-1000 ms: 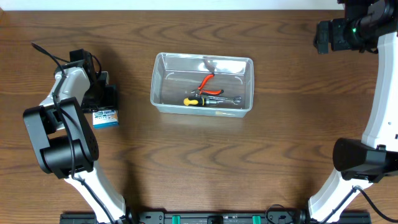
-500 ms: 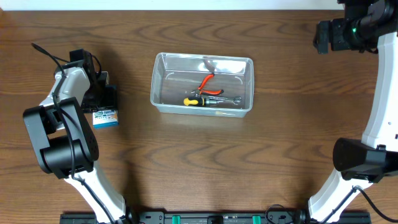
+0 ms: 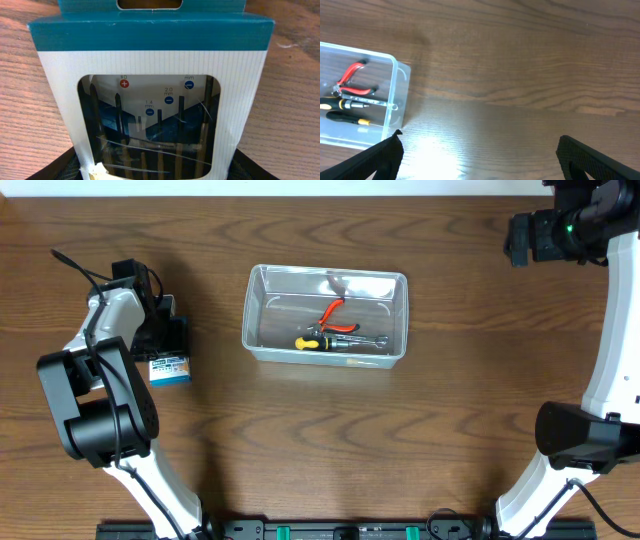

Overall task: Pack container
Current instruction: 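Lower the left gripper onto the blue-white screwdriver box and grasp it, then carry the screwdriver box with the left gripper into the container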

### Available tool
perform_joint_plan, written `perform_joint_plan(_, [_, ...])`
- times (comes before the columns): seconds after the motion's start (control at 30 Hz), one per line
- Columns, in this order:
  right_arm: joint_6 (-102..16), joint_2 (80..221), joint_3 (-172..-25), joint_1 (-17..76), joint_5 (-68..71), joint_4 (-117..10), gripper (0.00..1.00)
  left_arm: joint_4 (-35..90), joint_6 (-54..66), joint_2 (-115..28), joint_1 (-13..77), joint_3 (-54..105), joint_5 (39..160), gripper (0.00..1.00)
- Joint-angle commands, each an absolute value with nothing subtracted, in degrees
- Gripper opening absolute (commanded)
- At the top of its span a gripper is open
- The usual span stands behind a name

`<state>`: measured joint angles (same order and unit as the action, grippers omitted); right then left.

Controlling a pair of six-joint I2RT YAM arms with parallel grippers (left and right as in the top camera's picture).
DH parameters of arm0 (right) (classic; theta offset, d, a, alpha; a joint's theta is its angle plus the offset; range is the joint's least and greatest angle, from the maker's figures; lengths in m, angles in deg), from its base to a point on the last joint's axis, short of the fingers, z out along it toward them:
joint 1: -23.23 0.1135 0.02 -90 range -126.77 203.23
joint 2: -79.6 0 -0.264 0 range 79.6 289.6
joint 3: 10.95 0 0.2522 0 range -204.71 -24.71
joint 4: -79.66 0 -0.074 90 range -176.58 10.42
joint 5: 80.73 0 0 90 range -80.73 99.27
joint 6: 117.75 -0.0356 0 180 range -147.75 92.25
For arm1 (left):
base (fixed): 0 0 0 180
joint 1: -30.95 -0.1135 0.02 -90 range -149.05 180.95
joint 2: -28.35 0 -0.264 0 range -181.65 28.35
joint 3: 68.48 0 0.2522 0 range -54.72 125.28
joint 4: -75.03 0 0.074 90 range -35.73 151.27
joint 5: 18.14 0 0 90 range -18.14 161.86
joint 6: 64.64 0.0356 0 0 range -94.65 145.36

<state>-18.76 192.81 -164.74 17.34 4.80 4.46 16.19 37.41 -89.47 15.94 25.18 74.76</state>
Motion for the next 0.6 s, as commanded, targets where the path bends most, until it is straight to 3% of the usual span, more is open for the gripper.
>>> perform_joint_plan(0.0, [-19.3, 193.2, -164.5, 17.3, 4.3, 4.5, 0.99, 15.6, 37.5, -88.1, 15.9, 23.6, 75.7, 0.33])
perform_joint_plan(0.17, [-19.4, 193.2, -164.5, 17.3, 4.3, 4.5, 0.99, 14.2, 37.5, -84.8, 15.9, 23.7, 75.7, 0.19])
perform_joint_plan(0.23, [-19.4, 193.2, -164.5, 17.3, 4.3, 4.7, 0.99, 13.0, 37.5, -82.4, 15.9, 24.0, 75.7, 0.06])
perform_joint_plan(0.57, [-19.4, 193.2, -164.5, 17.3, 4.3, 5.6, 0.99, 8.6, 39.8, -63.9, 20.0, 28.3, 75.8, 0.06])
